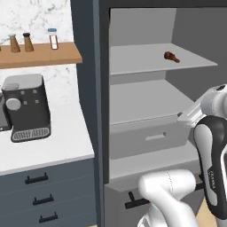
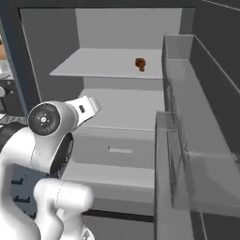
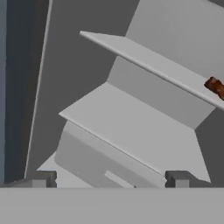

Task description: Place one cucumber and one chicken drumstick in each tupperware on the nearby counter, to pack two identical lunches.

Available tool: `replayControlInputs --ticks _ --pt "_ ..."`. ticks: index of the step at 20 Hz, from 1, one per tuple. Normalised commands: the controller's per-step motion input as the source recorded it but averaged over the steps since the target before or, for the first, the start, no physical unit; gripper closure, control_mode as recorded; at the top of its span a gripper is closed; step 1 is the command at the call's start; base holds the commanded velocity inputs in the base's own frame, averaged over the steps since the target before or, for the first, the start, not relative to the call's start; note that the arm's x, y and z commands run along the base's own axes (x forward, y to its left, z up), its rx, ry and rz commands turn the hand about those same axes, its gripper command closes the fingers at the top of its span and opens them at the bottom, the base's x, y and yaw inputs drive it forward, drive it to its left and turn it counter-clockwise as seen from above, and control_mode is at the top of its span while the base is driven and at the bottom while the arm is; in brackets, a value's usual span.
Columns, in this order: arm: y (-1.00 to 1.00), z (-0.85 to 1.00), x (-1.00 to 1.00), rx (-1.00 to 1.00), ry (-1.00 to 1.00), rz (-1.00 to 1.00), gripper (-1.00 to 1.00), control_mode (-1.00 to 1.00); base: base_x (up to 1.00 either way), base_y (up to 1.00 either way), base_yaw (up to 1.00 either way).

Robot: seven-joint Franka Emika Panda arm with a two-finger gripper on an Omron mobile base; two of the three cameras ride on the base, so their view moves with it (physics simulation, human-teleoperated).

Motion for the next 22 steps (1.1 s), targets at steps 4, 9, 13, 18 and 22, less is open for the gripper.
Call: replayControlInputs --ticks 4,9,13,18,22 --pt "0.00 0.00 0.00 0.00 0.00 0.00 -1.00 1.00 0.75 -0.86 0.00" --pt "0.00 0.00 0.00 0.00 0.00 0.00 -1.00 1.00 0.27 -0.27 -0.04" --pt "0.00 0.00 0.00 0.00 0.00 0.00 -1.00 1.00 0.41 -0.01 0.00" --pt "0.00 0.00 0.00 0.00 0.00 0.00 -1.00 1.00 0.25 0.00 -0.03" --pt "0.00 0.18 0.35 -0.01 0.16 0.00 -1.00 -1.00 0.08 0.00 -0.01"
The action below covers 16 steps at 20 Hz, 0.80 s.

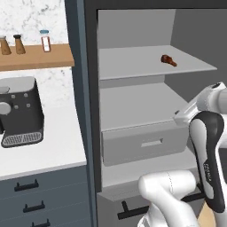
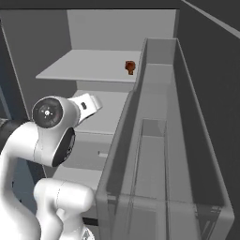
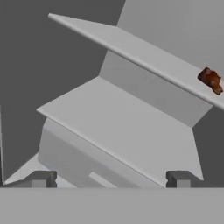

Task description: Place one cucumber and one chicken drumstick in each tupperware on the nearby counter, to pack two identical lunches.

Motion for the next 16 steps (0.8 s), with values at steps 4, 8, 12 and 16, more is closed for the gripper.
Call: replayControlInputs --ticks 4,8,12,16 --pt "-0.03 0.51 0.33 -0.02 0.11 -0.02 -1.00 -1.00 0.00 0.00 0.00" --pt "-0.32 0.71 0.03 0.00 0.00 -0.01 -1.00 -1.00 0.00 0.00 0.00" --pt "-0.31 0.74 0.00 0.00 0.00 -0.03 -1.00 -1.00 0.00 0.00 0.00" --pt "0.02 0.10 -0.03 -0.04 -0.03 -0.05 -1.00 -1.00 0.00 0.00 0.00"
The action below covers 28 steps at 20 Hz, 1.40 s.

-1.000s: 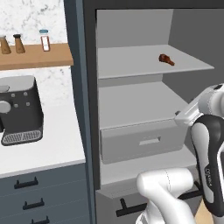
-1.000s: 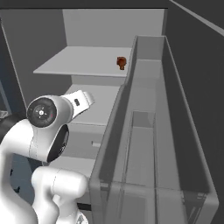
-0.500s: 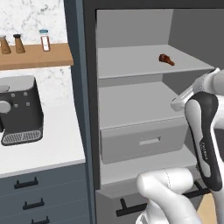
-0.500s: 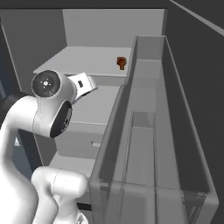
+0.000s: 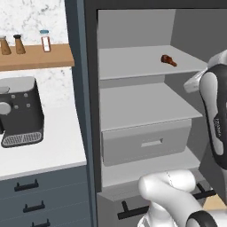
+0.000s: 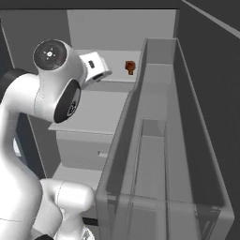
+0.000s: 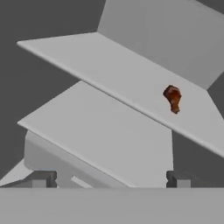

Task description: Place one cucumber and one chicken drumstick in each tupperware on the nearby counter, to pack two identical lunches.

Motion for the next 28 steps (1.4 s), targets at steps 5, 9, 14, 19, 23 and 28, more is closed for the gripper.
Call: replayControlInputs --ticks 5,9,14,19,23,28 --pt "0.03 0.00 0.56 -0.03 -0.15 -0.16 -1.00 -1.00 0.00 0.00 0.00" --pt "0.00 0.00 0.67 0.00 -0.20 -0.23 -1.00 -1.00 0.00 0.00 0.00" --pt "-0.01 0.00 0.71 0.00 -0.03 -0.12 -1.00 -1.00 0.00 0.00 0.00" --pt "-0.19 0.00 0.71 0.00 0.00 -0.05 -1.00 -1.00 0.00 0.00 0.00" --pt "-0.56 0.00 0.74 0.03 0.00 0.00 -1.00 -1.00 0.00 0.00 0.00" --pt "-0.35 -0.06 0.47 0.01 0.00 0.00 -1.00 -1.00 0.00 0.00 0.00"
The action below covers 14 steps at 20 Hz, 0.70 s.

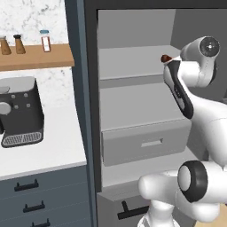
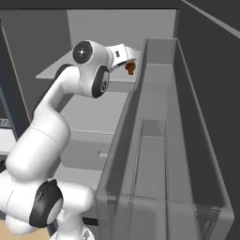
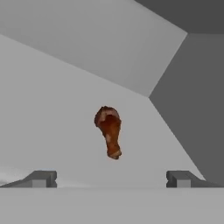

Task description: Place one cucumber and one chicken drumstick in each tupperware on the nearby counter, to pack two identical lunches.

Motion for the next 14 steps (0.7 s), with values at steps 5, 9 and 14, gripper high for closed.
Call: replayControlInputs --ticks 5,9,14 --pt "-0.05 -0.06 0.55 0.00 0.00 0.00 -1.00 -1.00 0.00 0.00 0.00" --pt "-0.01 -0.01 0.63 0.00 0.00 0.00 -1.00 -1.00 0.00 0.00 0.00" --pt "-0.14 -0.04 0.54 0.00 0.00 0.00 -1.00 -1.00 0.00 0.00 0.00"
